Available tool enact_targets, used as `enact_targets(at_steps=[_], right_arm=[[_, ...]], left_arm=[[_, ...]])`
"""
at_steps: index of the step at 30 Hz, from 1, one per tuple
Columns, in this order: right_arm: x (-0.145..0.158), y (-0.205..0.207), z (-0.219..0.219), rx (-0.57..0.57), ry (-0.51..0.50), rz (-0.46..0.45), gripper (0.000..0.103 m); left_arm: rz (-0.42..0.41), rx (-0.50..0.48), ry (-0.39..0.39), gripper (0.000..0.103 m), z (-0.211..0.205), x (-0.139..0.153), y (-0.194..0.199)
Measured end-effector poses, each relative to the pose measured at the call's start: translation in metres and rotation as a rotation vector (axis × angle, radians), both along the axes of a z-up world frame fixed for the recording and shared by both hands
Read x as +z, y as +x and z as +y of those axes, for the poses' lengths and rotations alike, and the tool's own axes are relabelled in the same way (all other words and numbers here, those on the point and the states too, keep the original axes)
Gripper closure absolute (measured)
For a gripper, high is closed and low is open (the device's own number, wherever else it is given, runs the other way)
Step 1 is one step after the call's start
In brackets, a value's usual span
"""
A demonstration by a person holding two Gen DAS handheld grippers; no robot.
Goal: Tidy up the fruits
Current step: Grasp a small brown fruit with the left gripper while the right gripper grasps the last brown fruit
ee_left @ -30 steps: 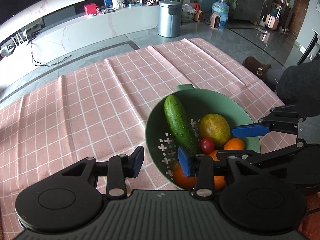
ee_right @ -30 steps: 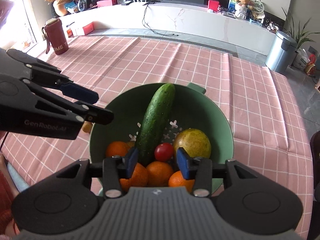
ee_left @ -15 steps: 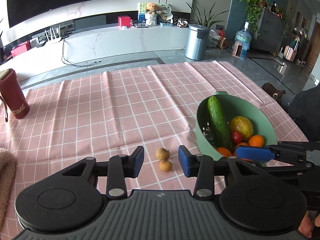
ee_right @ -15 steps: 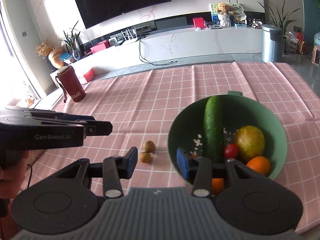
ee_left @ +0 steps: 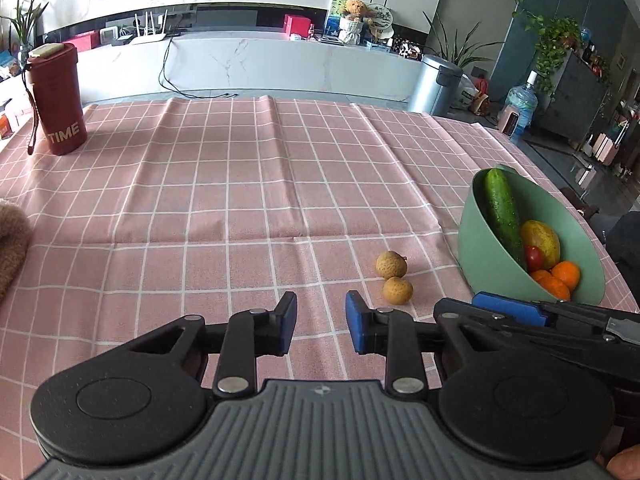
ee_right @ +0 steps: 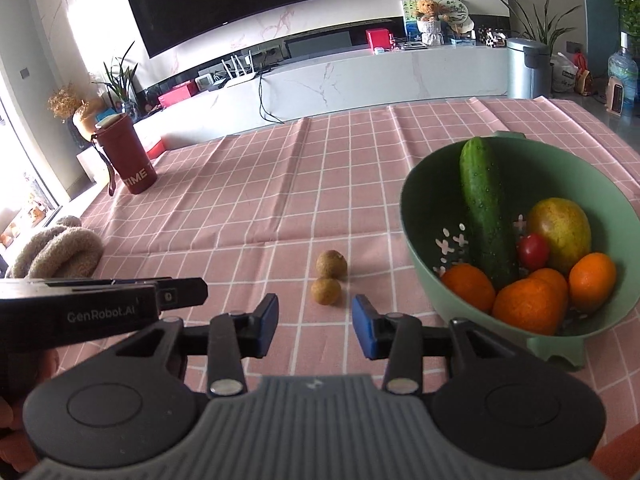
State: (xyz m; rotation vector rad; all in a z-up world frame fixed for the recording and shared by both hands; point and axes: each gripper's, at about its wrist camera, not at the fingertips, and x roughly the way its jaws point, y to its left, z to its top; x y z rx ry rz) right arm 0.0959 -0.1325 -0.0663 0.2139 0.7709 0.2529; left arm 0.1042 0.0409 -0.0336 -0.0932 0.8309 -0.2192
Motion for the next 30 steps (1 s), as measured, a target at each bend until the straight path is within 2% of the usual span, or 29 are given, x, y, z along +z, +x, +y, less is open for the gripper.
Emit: enact_targets(at_steps=[5,9,13,20,23,27,30], right_arm=[[-0.016,0.02,0.008,-0.026,0.002,0.045,0.075],[-0.024,0.03,0.017,-0.053,-0.027,0.036,0.075],[-0.03,0.04,0.021,-0.05,-0.042,0.03,0.075],[-0.044,0.056,0.021,-0.063,-0.038,0.077,0.078],[-0.047,0.058,0.022,-0.061,-0.041,0.084,0.084],[-0.043,0.054,0.022,-0.07,-0.062,0.08,0.084],[-0.038,0.047,0.019,-0.116,-0.122,0.076,0.085]], left_arm=[[0.004,0.002,-0.026,0.072,0.004,-0.014,0.009],[0.044,0.008,-0.038,0.073,0.007,-0.03,0.018],[0.049,-0.004,-0.038,0.073,0.007,-0.036,0.021],[0.059,-0.022,-0.062,0.073,0.008,-0.043,0.029],[0.043,-0.045,-0.077,0.073,0.006,-0.042,0.032],[0.02,-0.107,-0.096,0.073,-0.005,-0.038,0.036],[0.007,-0.156,-0.116,0.075,-0.015,-0.034,0.039]])
